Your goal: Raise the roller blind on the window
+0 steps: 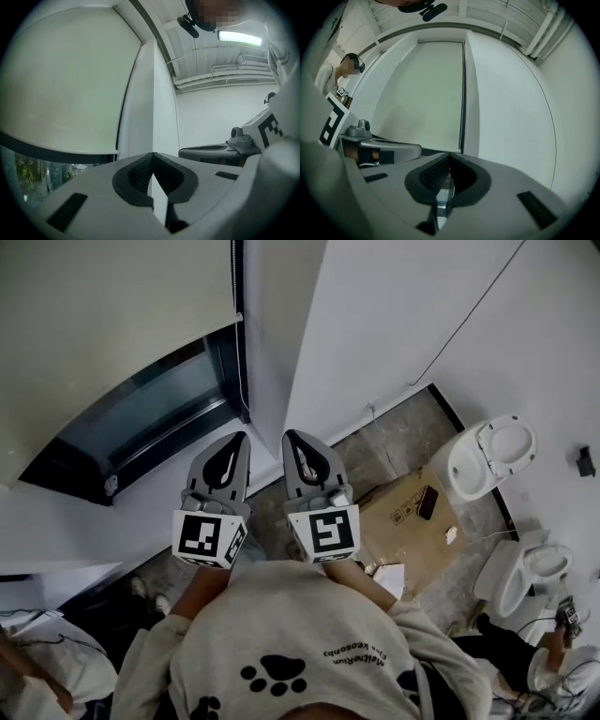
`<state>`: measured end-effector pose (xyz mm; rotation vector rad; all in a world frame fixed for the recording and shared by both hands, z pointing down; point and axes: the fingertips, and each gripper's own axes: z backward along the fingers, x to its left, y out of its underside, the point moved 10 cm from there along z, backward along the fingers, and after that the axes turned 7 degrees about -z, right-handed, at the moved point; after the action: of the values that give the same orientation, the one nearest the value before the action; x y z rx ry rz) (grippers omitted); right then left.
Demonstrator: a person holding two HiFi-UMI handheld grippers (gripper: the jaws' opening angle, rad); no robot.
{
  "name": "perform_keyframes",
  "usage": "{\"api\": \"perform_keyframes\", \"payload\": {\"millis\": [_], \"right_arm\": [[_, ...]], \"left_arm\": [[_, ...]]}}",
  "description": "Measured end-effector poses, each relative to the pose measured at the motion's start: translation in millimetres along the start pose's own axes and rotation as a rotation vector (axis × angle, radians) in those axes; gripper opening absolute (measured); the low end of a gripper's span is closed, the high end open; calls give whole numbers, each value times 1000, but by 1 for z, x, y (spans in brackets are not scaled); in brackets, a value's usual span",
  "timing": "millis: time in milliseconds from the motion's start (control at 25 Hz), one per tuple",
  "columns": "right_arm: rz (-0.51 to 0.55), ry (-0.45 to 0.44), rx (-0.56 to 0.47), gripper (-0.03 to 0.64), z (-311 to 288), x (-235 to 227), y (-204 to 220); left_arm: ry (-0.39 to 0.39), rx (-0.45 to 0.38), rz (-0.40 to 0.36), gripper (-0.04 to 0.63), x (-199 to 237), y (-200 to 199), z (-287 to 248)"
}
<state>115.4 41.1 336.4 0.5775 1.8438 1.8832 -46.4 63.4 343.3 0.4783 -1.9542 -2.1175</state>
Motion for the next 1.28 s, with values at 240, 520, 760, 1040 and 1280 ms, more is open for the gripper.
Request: {"api": "perform_keyframes", "payload": {"millis": [240, 520, 760, 1040, 1280], "right_arm": [[13, 75, -2, 9, -58, -3, -1], [25, 151, -13, 9, -122, -9, 5], [-35, 161, 12, 14, -170, -13, 10], [-110, 148, 61, 117, -206, -24, 10], [-101, 153, 97, 117, -231, -33, 9]], "left_arm": [[82, -15, 3, 8, 50, 5, -45], [162, -36, -6, 8, 100, 16, -92], [208, -32, 14, 8, 128, 27, -118], [213, -30, 36, 8, 144, 33, -129], [218, -26, 40, 8, 152, 26, -138]]}}
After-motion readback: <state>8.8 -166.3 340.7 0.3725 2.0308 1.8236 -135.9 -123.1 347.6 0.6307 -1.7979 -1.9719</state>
